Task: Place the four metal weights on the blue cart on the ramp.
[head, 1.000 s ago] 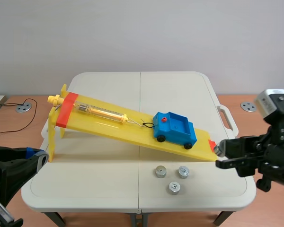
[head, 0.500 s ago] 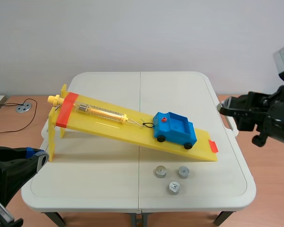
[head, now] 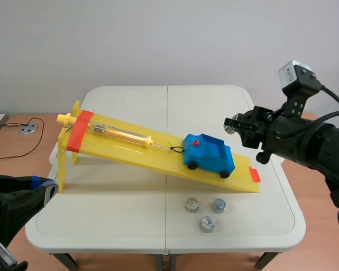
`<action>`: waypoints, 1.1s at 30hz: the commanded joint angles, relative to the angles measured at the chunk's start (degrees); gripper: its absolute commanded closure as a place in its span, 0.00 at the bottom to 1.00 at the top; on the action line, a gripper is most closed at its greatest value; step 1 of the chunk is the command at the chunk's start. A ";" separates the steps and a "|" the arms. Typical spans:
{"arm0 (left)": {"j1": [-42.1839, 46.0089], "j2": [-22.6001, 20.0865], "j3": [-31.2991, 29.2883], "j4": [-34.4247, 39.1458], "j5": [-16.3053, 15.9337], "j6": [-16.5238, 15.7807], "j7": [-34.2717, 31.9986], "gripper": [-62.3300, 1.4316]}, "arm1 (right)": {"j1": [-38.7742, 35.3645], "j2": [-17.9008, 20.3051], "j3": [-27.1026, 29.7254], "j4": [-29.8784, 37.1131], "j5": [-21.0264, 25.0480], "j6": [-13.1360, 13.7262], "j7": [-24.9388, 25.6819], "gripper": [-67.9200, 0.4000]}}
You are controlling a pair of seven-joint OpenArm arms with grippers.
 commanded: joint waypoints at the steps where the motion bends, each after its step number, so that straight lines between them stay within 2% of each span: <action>1: -0.50 0.44 -0.46 4.63 -3.39 -1.62 -5.95 0.93 | 6.67 0.09 -0.26 2.10 3.41 1.79 6.25 0.99; 17: -0.48 0.44 -0.46 4.63 -3.39 -1.62 -5.95 0.93 | 13.38 -3.41 -1.07 -8.87 1.27 1.53 6.60 0.98; 20: -0.48 0.44 -0.46 4.63 -3.37 -1.62 -5.95 0.93 | 14.25 -4.04 -1.07 -9.66 -0.37 1.53 7.56 0.98; 26: -0.48 0.44 -0.46 4.63 -3.37 -1.62 -5.92 0.93 | 15.72 -5.18 -1.07 -12.02 -0.68 1.42 7.56 0.98; 33: -0.48 0.44 -0.46 4.63 -3.37 -1.62 -5.92 0.93 | 16.20 -5.64 -1.07 -12.96 -2.93 -0.02 9.11 0.98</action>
